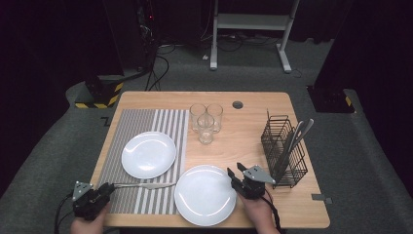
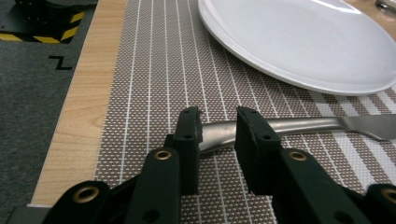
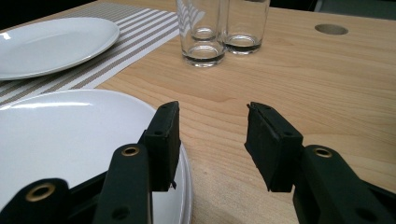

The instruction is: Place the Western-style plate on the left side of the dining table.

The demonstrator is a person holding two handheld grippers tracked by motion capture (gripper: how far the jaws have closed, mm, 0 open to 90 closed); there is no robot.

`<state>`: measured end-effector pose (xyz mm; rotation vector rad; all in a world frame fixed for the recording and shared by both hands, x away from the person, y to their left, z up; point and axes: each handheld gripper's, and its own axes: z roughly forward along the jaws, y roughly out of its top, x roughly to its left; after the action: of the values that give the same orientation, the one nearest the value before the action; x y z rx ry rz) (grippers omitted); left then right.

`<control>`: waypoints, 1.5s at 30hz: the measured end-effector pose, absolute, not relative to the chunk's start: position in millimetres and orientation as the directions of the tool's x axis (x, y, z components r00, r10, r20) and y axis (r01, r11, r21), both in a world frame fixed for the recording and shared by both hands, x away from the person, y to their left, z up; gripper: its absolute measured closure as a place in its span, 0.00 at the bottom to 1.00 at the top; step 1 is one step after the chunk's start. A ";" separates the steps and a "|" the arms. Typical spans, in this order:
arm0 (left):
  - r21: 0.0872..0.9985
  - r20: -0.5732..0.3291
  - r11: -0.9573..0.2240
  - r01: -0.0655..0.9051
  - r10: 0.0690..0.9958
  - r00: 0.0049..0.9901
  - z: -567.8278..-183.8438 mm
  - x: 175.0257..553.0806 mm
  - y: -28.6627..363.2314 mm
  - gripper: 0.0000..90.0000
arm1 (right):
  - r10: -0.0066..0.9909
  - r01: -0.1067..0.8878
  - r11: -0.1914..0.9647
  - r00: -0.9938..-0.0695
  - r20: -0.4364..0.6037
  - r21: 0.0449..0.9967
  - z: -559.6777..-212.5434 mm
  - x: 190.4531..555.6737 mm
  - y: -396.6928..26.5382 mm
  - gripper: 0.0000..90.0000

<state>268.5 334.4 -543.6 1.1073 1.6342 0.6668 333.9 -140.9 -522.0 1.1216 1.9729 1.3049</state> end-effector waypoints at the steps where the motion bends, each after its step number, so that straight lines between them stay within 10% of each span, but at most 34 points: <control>1: 0.836 -0.425 0.422 0.351 0.902 -0.072 -544.1 268.7 334.3 0.79 | 0.852 0.353 0.194 -0.524 0.022 0.915 -522.0 333.9 -140.9 0.60; 45: 0.829 -0.388 0.415 0.375 0.909 -0.149 -546.4 280.7 340.2 0.76 | 0.852 0.358 0.194 -0.523 0.024 0.913 -523.6 333.9 -141.2 0.60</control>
<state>280.7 340.2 -546.4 1.1245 1.7226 0.7065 333.9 -141.2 -523.6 1.1265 1.9763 1.3024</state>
